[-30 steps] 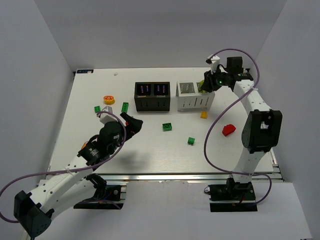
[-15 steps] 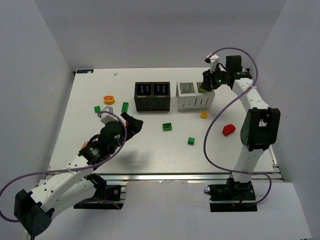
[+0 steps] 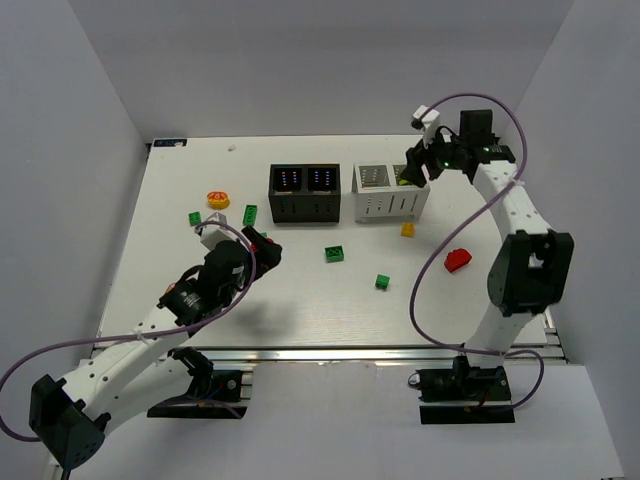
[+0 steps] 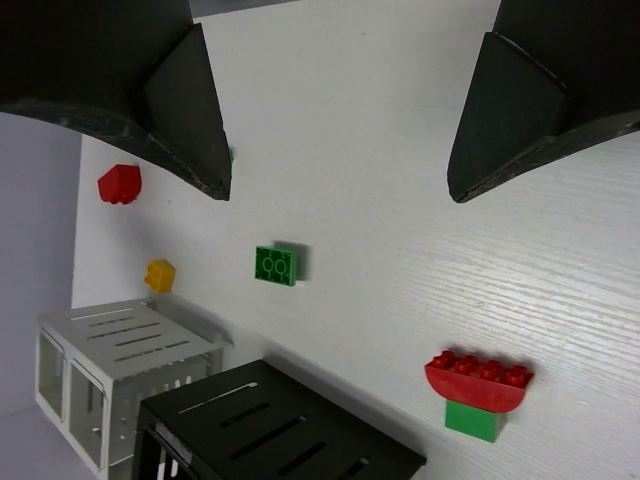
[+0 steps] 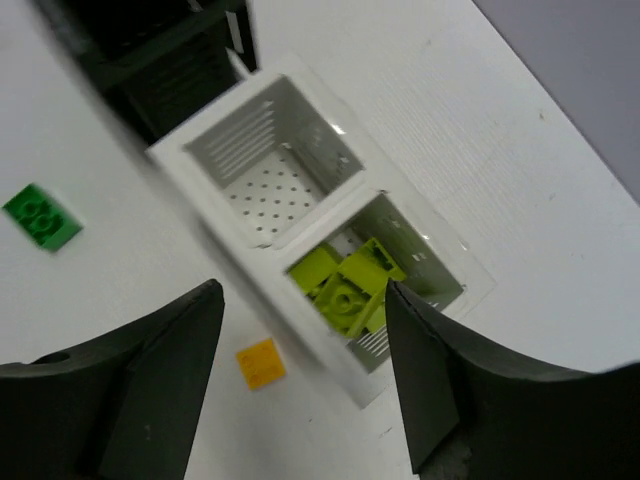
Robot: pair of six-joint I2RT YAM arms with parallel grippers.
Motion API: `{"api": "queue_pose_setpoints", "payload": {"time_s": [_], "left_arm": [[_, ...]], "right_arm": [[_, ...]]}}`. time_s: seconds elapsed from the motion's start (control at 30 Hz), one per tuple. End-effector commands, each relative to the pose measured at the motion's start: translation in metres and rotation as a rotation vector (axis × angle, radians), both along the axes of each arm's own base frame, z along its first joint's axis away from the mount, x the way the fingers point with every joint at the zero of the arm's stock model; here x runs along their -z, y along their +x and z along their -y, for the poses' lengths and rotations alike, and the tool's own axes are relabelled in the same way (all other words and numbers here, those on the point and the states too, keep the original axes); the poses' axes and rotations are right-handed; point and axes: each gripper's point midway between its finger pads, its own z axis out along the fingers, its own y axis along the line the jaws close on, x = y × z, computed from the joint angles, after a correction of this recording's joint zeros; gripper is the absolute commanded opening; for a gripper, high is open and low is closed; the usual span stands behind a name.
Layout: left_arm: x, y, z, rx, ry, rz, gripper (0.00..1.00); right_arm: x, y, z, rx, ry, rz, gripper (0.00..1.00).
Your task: Sort the legos into containers by color
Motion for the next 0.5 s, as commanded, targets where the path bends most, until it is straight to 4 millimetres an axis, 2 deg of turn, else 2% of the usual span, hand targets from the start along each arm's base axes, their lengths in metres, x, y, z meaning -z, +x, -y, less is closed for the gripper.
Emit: {"api": "queue_pose_setpoints", "payload": {"time_s": [0.0, 0.03, 0.07, 0.1, 0.13, 0.17, 0.2, 0.23, 0.27, 0.3, 0.37, 0.47], "left_arm": [[-0.014, 0.004, -0.021, -0.077, 0.062, 0.000, 0.98], [-0.018, 0.004, -0.026, -0.090, 0.076, -0.011, 0.98], [-0.020, 0.006, -0.030, -0.099, 0.084, -0.018, 0.98], [-0.019, 0.011, -0.038, -0.115, 0.102, -0.038, 0.98], [-0.018, 0.012, -0.043, -0.119, 0.121, -0.061, 0.98], [-0.029, 0.018, -0.045, -0.117, 0.115, -0.053, 0.98], [-0.025, 0.025, -0.054, -0.111, 0.134, -0.089, 0.98], [-0.025, 0.029, -0.058, -0.109, 0.143, -0.109, 0.97], [-0.037, 0.036, -0.060, -0.104, 0.137, -0.102, 0.97], [-0.028, 0.044, -0.069, -0.098, 0.155, -0.147, 0.96], [-0.037, 0.056, -0.075, -0.092, 0.155, -0.150, 0.94], [-0.032, 0.071, -0.090, -0.100, 0.160, -0.192, 0.91]], "right_arm": [[-0.069, -0.047, -0.016, -0.197, 0.039, 0.221, 0.72], [-0.052, -0.059, -0.018, -0.224, 0.045, 0.206, 0.75], [-0.053, -0.068, -0.020, -0.246, 0.052, 0.222, 0.80], [-0.065, -0.084, -0.024, -0.280, 0.066, 0.266, 0.89], [-0.050, -0.094, -0.025, -0.290, 0.076, 0.247, 0.89], [-0.049, -0.102, -0.026, -0.302, 0.084, 0.249, 0.89], [-0.055, -0.113, -0.027, -0.323, 0.092, 0.275, 0.89], [-0.053, -0.120, -0.028, -0.329, 0.098, 0.269, 0.89], [-0.044, -0.130, -0.028, -0.334, 0.105, 0.256, 0.89], [-0.041, -0.136, -0.029, -0.333, 0.118, 0.241, 0.89], [-0.032, -0.145, -0.029, -0.326, 0.127, 0.206, 0.89], [-0.025, -0.151, -0.026, -0.308, 0.121, 0.170, 0.89]]}}
